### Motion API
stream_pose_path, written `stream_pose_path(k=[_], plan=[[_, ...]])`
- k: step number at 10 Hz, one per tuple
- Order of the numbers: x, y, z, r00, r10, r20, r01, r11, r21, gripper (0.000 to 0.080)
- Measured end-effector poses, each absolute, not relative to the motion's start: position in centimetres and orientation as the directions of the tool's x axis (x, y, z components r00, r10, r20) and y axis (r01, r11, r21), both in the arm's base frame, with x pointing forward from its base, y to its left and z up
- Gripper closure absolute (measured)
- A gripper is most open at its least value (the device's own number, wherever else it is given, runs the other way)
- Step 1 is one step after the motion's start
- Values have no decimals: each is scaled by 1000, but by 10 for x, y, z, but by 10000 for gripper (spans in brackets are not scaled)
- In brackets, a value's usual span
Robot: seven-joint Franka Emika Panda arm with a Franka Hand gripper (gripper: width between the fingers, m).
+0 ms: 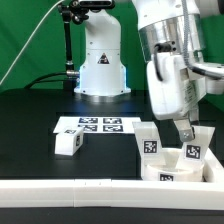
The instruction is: Assemble stool
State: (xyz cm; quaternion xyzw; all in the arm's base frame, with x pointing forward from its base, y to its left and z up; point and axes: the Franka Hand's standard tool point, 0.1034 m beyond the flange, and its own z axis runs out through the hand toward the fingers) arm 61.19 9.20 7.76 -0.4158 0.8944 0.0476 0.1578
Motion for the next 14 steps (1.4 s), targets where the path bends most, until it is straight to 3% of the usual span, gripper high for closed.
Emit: stream_pose_path(k=[2,8,9,10,13,14], plan=[[611,96,78,-714,-603,-355,-640,768,-16,461],[609,101,77,-748,-542,-383,-581,814,-17,461],[609,101,78,-719,-582,-380,-619,785,-31,302],[611,98,87,-658,-651,-378,-687,725,-55,200],[620,75,115,-466,-801,-376,-810,558,-183,152],[623,77,123,-446,-810,-381,-820,540,-189,152]])
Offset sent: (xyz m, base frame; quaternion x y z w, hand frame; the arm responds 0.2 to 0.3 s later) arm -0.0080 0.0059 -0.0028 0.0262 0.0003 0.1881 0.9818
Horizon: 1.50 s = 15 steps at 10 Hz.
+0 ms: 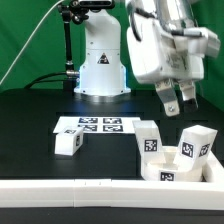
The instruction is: Assemble stool
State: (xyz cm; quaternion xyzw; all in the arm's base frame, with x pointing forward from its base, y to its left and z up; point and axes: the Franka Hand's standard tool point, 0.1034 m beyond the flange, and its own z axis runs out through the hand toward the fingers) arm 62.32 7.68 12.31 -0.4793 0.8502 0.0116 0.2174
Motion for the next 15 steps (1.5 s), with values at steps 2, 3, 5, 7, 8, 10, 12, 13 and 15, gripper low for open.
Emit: stream_pose_path(k=[2,3,5,7,8,10,12,13,15], plan=[[629,86,133,-448,-803,-392,-830,537,-151,151],[628,87,131,-449,-804,-390,-831,536,-148,151],[627,86,131,-403,-833,-379,-857,488,-163,151],[627,70,129,-98,-947,-304,-951,180,-253,151],[628,56,129,41,-959,-281,-958,41,-283,151],[628,51,129,35,-959,-280,-958,48,-282,151],[628,50,128,35,-960,-279,-958,47,-282,151],[627,49,127,61,-961,-269,-958,20,-286,151],[625,29,126,360,-921,-151,-901,-301,-314,151]])
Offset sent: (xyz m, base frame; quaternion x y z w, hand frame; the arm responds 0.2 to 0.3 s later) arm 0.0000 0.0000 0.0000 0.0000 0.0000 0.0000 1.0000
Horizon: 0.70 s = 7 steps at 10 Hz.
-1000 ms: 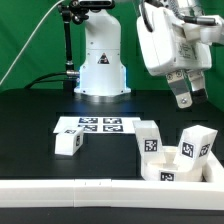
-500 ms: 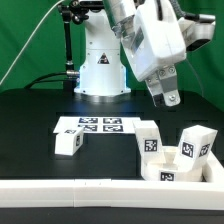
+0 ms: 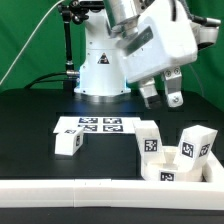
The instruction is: Assemble stool
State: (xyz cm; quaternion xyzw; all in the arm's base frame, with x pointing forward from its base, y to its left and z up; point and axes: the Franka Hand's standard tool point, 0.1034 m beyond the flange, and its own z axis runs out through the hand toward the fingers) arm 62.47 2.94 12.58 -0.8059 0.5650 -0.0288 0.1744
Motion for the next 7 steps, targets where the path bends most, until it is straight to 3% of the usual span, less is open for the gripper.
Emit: stream_pose_path(k=[1,7], plan=[[622,24,126,364,-917,-162,-904,-306,-300,151],[620,19,124,349,-924,-153,-908,-293,-300,151]])
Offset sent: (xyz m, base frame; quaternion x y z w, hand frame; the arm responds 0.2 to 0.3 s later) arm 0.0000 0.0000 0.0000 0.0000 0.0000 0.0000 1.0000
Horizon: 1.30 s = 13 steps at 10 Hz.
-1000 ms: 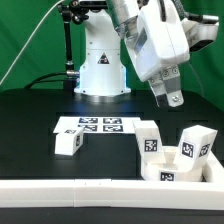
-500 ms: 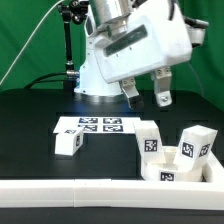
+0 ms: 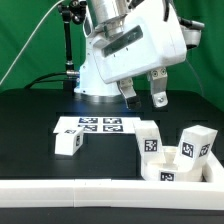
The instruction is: Assemble stool
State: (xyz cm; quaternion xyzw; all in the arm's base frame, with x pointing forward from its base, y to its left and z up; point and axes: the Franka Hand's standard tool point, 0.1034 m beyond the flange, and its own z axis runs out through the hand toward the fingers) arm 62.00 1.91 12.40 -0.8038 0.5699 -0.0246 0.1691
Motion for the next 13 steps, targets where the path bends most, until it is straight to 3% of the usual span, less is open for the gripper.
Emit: stream_pose_path(k=[4,8,9,10,13], plan=[[616,8,121,663,-746,-64,-734,-630,-254,151],[614,-2,118,853,-522,17,-501,-827,-256,151],[615,-5,117,917,-395,58,-372,-898,-233,151],[616,-13,111,974,-199,110,-179,-969,-170,151],[616,-49,103,984,-77,159,-62,-993,-98,151]])
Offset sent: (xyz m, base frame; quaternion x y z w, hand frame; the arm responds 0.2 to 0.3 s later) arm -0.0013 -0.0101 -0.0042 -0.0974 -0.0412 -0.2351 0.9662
